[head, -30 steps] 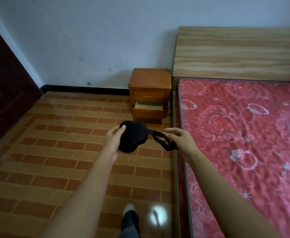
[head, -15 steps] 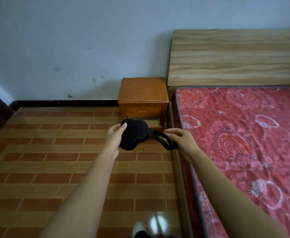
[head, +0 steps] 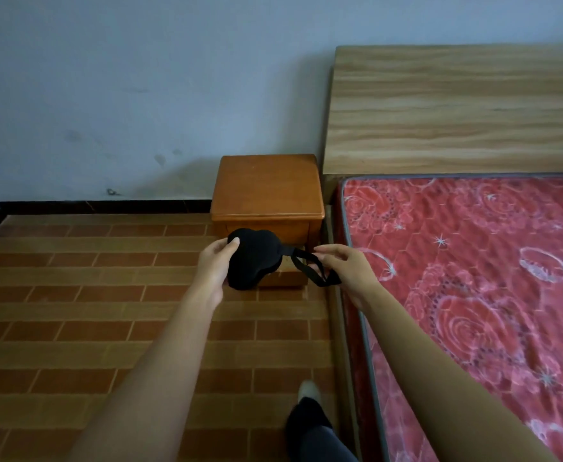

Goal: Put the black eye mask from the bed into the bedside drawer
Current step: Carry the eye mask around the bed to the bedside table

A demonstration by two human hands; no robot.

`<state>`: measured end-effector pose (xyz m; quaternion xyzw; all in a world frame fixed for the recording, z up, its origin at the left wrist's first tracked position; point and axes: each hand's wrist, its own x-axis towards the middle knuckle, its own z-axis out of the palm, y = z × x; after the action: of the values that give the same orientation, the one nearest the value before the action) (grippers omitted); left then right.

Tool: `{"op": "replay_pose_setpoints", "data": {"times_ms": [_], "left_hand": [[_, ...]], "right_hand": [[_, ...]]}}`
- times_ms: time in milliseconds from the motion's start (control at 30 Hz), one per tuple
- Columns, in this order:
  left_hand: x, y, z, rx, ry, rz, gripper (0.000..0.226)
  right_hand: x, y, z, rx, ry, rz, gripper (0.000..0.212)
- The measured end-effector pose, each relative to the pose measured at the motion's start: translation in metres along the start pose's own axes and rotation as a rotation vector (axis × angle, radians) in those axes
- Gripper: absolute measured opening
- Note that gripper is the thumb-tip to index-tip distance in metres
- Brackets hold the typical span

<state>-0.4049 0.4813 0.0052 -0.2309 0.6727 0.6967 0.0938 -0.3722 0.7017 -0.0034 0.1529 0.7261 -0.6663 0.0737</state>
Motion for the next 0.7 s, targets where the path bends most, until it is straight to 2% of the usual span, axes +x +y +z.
{"op": "replay_pose_setpoints", "data": {"times_ms": [200,300,500,700], "left_hand": [[0.062,0.025,0.046,0.022,0.018,0.01,0.022],[0.087,0.026,0.06,0.037,0.037,-0.002,0.021],[0.13,0.014,0.073,0.072,0.067,-0.035,0.032],[0.183,-0.005,0.078,0.103,0.065,-0.065,0.037]], "right_hand": [[0.085,-0.009,-0.024,-0.082,-0.033,-0.001,0.02],[0.117,-0.003,-0.027,-0.046,-0.063,0.026,0.02],[0.165,0.02,-0.021,-0.026,-0.107,0.105,0.018],[0.209,0.045,-0.01,-0.027,-0.067,0.132,0.02]]}}
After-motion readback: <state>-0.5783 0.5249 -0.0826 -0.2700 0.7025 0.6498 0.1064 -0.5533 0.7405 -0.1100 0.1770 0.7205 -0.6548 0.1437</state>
